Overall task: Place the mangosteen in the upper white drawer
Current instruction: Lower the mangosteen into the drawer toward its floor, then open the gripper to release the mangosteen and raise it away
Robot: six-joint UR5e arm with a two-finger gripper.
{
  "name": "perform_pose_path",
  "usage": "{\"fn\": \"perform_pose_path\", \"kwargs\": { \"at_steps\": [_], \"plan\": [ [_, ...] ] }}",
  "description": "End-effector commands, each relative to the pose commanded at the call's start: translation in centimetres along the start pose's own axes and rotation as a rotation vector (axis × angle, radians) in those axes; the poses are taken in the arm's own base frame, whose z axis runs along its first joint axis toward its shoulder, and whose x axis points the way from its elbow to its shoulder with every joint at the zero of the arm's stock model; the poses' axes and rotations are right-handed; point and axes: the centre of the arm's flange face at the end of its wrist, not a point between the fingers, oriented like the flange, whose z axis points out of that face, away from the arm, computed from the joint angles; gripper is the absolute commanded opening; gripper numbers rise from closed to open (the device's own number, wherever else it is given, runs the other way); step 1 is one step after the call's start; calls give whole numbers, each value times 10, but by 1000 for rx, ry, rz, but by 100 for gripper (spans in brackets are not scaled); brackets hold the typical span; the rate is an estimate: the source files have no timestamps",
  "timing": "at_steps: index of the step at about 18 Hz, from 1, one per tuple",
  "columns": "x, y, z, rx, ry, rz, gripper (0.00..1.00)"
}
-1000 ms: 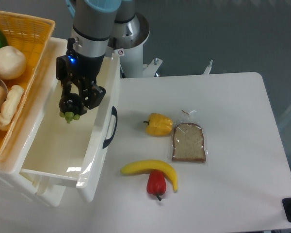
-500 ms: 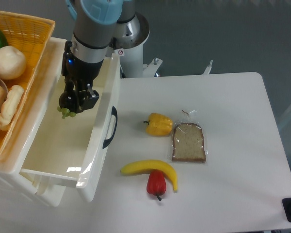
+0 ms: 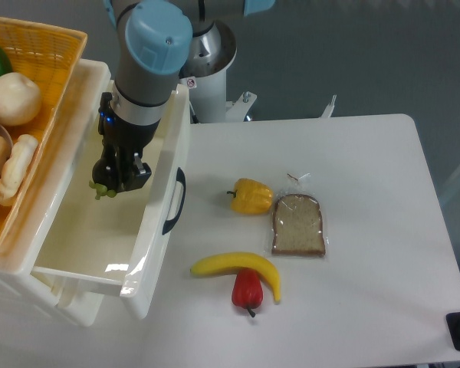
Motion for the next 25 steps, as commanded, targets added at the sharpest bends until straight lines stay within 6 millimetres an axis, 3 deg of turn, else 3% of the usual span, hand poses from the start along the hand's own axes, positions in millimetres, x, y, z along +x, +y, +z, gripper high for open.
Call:
{"fn": "perform_pose_path", "kwargs": {
  "at_steps": [9, 11, 14, 17, 20, 25],
  "plan": [
    [-4, -9, -19, 14, -36, 14, 100],
    [-8, -15, -37, 39, -66, 4, 100],
    [-19, -7, -69, 54, -130, -43, 100],
    [-38, 20, -90, 68, -204, -81, 100],
    [-54, 61, -101, 57, -235, -171, 100],
    [-81, 170, -126, -16, -286, -353, 100]
  ]
}}
